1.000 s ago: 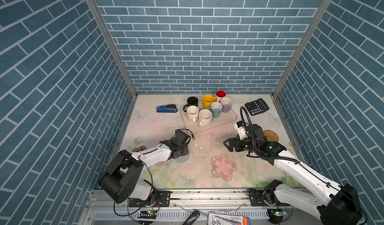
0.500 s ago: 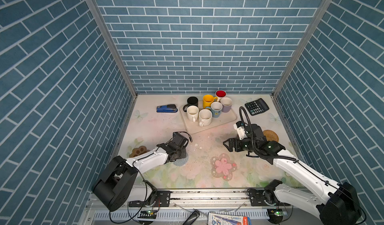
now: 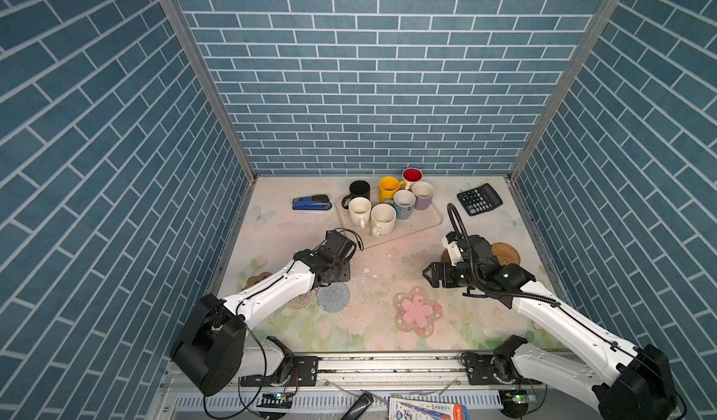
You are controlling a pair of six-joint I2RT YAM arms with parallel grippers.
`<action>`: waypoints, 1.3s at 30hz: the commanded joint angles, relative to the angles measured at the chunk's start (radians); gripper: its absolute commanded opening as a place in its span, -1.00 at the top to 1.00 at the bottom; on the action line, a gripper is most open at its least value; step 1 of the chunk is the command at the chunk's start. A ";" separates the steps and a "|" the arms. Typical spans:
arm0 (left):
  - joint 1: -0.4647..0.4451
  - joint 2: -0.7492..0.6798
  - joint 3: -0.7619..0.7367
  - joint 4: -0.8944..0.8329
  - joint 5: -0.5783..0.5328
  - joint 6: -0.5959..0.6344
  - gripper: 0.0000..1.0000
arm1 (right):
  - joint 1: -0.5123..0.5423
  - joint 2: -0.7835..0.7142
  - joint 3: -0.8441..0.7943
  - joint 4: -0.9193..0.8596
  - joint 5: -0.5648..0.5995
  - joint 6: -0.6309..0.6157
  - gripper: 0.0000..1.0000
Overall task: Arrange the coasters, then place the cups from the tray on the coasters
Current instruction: 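Press left gripper on the light blue coaster and slide it toward the multicolour coaster, then move left gripper over the pink flower coaster while right gripper approaches it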
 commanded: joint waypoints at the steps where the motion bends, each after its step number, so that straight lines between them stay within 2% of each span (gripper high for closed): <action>1: -0.007 -0.032 0.050 -0.060 0.014 0.048 0.04 | -0.007 -0.020 -0.004 -0.115 0.036 0.080 -0.87; 5: -0.052 -0.038 0.052 -0.014 0.040 0.073 0.05 | -0.030 -0.047 -0.063 -0.122 -0.009 0.123 -0.84; 11: -0.201 -0.002 0.003 0.151 0.078 0.099 0.10 | -0.112 -0.124 -0.194 -0.076 -0.120 0.156 -0.74; 15: -0.320 0.086 0.019 0.234 0.070 0.086 0.17 | -0.164 -0.149 -0.267 -0.042 -0.228 0.150 -0.72; 21: -0.456 0.271 0.084 0.302 0.061 0.049 0.36 | -0.170 -0.120 -0.311 0.027 -0.301 0.157 -0.61; 29: -0.507 0.378 0.138 0.347 0.104 0.026 0.40 | -0.170 -0.089 -0.358 0.101 -0.360 0.175 -0.53; 39: -0.509 0.344 0.095 0.385 0.096 0.003 0.35 | -0.170 -0.086 -0.382 0.099 -0.381 0.189 -0.45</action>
